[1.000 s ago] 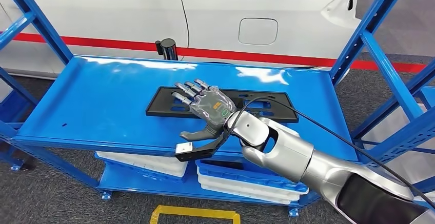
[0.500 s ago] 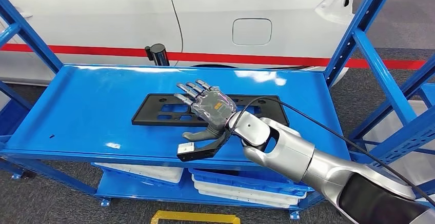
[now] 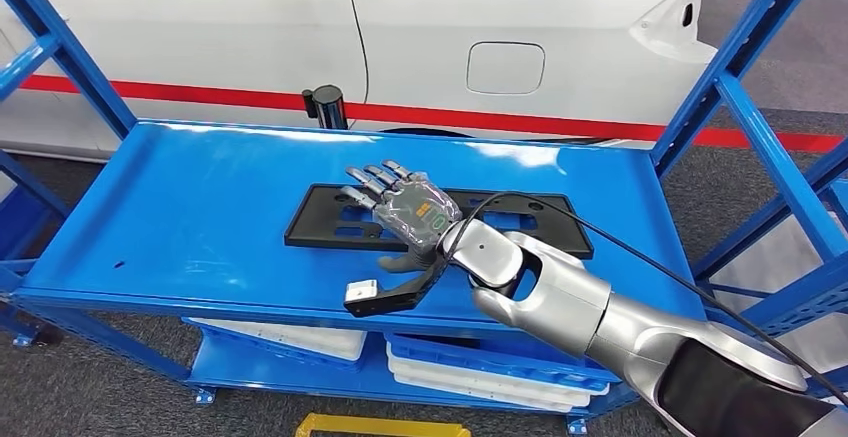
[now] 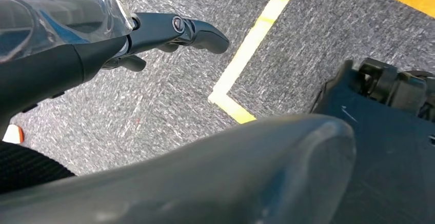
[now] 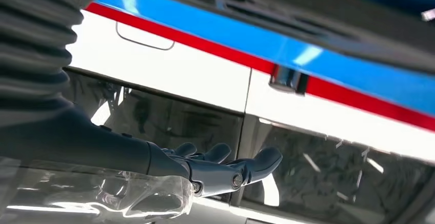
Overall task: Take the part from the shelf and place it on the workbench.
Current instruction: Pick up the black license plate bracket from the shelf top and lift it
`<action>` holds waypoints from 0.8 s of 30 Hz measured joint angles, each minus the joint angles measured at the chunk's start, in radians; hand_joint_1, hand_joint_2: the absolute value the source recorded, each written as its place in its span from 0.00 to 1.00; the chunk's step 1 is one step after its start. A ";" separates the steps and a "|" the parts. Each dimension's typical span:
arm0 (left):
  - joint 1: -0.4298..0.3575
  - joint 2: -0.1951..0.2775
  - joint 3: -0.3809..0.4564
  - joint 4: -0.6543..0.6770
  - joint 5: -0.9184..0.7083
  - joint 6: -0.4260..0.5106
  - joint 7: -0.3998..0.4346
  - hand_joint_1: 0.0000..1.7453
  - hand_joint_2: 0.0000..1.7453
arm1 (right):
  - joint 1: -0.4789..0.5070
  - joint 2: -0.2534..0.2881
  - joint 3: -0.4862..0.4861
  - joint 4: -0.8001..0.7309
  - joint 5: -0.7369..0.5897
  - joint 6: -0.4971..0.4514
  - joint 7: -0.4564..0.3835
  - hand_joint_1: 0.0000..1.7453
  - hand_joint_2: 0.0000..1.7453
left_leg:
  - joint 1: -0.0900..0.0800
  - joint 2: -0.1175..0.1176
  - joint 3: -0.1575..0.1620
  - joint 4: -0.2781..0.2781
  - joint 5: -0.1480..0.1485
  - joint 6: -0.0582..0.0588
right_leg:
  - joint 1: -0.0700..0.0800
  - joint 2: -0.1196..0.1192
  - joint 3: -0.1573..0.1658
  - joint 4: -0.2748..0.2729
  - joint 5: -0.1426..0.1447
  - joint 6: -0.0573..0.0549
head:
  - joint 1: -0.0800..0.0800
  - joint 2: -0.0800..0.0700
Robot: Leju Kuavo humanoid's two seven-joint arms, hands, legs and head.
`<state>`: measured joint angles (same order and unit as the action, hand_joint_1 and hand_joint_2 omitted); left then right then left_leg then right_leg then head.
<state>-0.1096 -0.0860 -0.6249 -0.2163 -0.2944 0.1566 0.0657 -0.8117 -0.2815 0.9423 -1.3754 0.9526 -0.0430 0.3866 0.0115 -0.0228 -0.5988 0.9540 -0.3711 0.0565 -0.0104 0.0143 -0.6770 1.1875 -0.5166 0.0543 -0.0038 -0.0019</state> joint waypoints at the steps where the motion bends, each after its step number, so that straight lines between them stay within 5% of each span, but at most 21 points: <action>1: 0.000 0.000 0.000 0.000 0.001 -0.001 -0.001 0.00 0.00 | -0.002 0.000 0.001 0.002 0.003 0.011 0.002 0.00 1.00 | 0.000 -0.001 0.002 0.000 -0.001 -0.001 | 0.000 0.000 0.036 -0.080 0.039 -0.003 | 0.000 0.000; 4: 0.000 0.000 -0.001 0.000 0.002 -0.002 -0.003 0.00 0.00 | -0.008 0.000 0.005 0.007 0.001 0.040 0.004 0.00 1.00 | -0.005 -0.002 0.003 0.002 -0.005 -0.013 | 0.006 0.001 0.102 -0.226 0.095 -0.014 | -0.001 0.000; 8: -0.001 0.000 -0.001 0.000 0.008 -0.002 -0.005 0.00 0.00 | -0.016 0.001 0.010 0.021 -0.025 0.105 0.009 0.00 1.00 | 0.000 -0.001 -0.008 0.026 -0.022 -0.037 | 0.006 -0.001 0.105 -0.235 0.101 -0.035 | -0.002 0.000; 11: -0.006 0.000 -0.003 0.000 0.015 -0.002 -0.007 0.00 0.00 | -0.028 0.002 0.020 0.042 -0.056 0.164 0.028 0.00 1.00 | 0.006 0.001 -0.094 0.206 -0.110 -0.053 | 0.000 -0.003 0.107 -0.236 0.103 -0.044 | -0.003 0.000; 13: -0.009 0.000 -0.003 0.000 0.019 -0.002 -0.009 0.00 0.00 | -0.031 0.002 0.028 0.058 -0.073 0.199 0.051 0.00 1.00 | 0.008 0.002 -0.146 0.309 -0.141 -0.059 | 0.000 -0.004 0.107 -0.236 0.103 -0.044 | -0.002 0.000; 15: -0.010 0.000 -0.004 0.000 0.022 -0.002 -0.009 0.00 0.00 | -0.034 0.002 0.033 0.070 -0.084 0.222 0.070 0.00 1.00 | 0.010 0.002 -0.120 0.255 -0.101 -0.060 | 0.000 -0.004 0.109 -0.236 0.101 -0.042 | -0.002 0.000; 17: -0.006 0.000 -0.006 0.000 0.023 -0.002 -0.008 0.00 0.00 | -0.042 0.003 0.035 0.078 -0.091 0.232 0.080 0.00 1.00 | 0.010 0.003 -0.044 0.103 -0.039 -0.057 | 0.002 -0.002 0.111 -0.235 0.098 -0.035 | -0.002 0.000; 19: -0.003 0.000 -0.008 0.000 0.024 -0.003 -0.008 0.00 0.00 | -0.051 0.002 0.038 0.086 -0.104 0.241 0.092 0.00 1.00 | 0.008 0.002 -0.002 0.016 -0.012 -0.047 | 0.006 0.001 0.111 -0.234 0.095 -0.026 | -0.001 0.000; 22: -0.003 0.000 -0.011 0.000 0.027 -0.004 -0.008 0.00 0.00 | -0.057 0.002 0.042 0.101 -0.139 0.264 0.120 0.00 1.00 | 0.004 0.000 0.002 0.006 -0.009 -0.025 | 0.004 0.001 0.110 -0.233 0.091 -0.009 | 0.000 0.000; 24: -0.003 0.000 -0.013 0.000 0.029 -0.005 -0.008 0.00 0.00 | -0.061 0.002 0.046 0.112 -0.163 0.279 0.139 0.00 1.00 | 0.005 0.000 0.004 0.003 -0.006 -0.010 | 0.000 -0.001 0.089 -0.184 0.060 0.000 | 0.001 0.000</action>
<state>-0.1123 -0.0862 -0.6375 -0.2163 -0.2655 0.1520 0.0579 -0.8727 -0.2796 0.9880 -1.2638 0.7896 0.2361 0.5257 0.0166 -0.0225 -0.5948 0.9566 -0.3775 0.0461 -0.0101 0.0133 -0.5876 1.0038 -0.4571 0.0540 -0.0031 -0.0019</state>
